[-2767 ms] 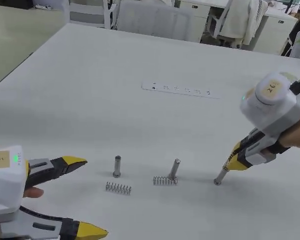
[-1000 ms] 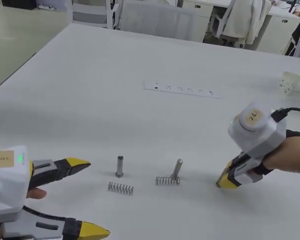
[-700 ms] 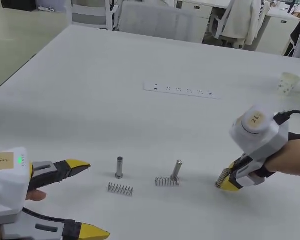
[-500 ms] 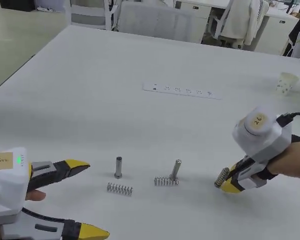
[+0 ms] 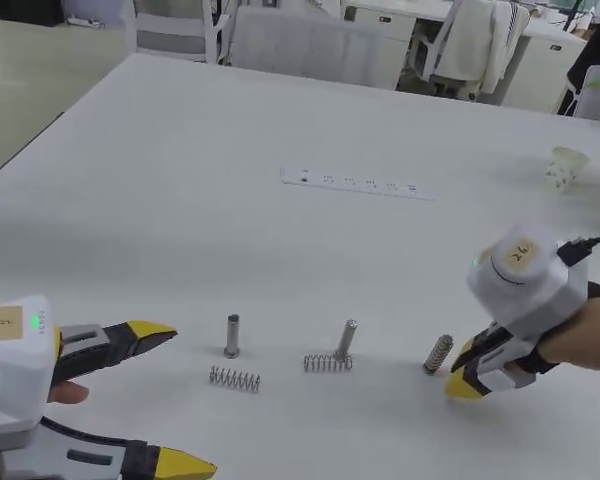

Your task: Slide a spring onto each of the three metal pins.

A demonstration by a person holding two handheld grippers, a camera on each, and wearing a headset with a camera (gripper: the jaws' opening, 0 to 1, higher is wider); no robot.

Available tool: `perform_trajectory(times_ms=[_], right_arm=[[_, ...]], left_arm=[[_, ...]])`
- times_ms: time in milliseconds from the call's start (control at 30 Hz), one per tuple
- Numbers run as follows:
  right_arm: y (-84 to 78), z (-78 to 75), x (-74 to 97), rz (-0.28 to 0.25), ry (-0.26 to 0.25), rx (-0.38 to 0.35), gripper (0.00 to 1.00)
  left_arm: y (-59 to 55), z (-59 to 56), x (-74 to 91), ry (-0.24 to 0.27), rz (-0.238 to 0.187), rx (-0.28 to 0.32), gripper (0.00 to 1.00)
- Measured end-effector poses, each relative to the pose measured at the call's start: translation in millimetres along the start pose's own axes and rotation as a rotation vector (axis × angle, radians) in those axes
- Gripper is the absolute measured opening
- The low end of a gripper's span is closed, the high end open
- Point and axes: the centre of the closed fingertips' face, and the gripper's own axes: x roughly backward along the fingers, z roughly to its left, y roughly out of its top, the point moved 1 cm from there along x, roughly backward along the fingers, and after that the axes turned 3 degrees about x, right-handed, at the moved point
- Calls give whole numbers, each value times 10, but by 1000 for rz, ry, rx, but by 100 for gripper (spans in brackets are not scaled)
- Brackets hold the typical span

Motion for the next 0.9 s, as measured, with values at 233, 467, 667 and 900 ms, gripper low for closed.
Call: perform_trajectory(times_ms=[233,467,667,900], right_arm=[[16,110,6,-11,5,3,14],[48,260,-2,-18,19,17,14],[109,383,-4,-28,30,31,14],[180,485,-13,-35,41,51,14]], left_arm=[[3,-12,0,-1,-2,-2,78],[14,-20,-2,-1,-7,-5,78],[24,-30,2,-1,-11,-9,78],[31,-51,9,0,-16,-12,78]])
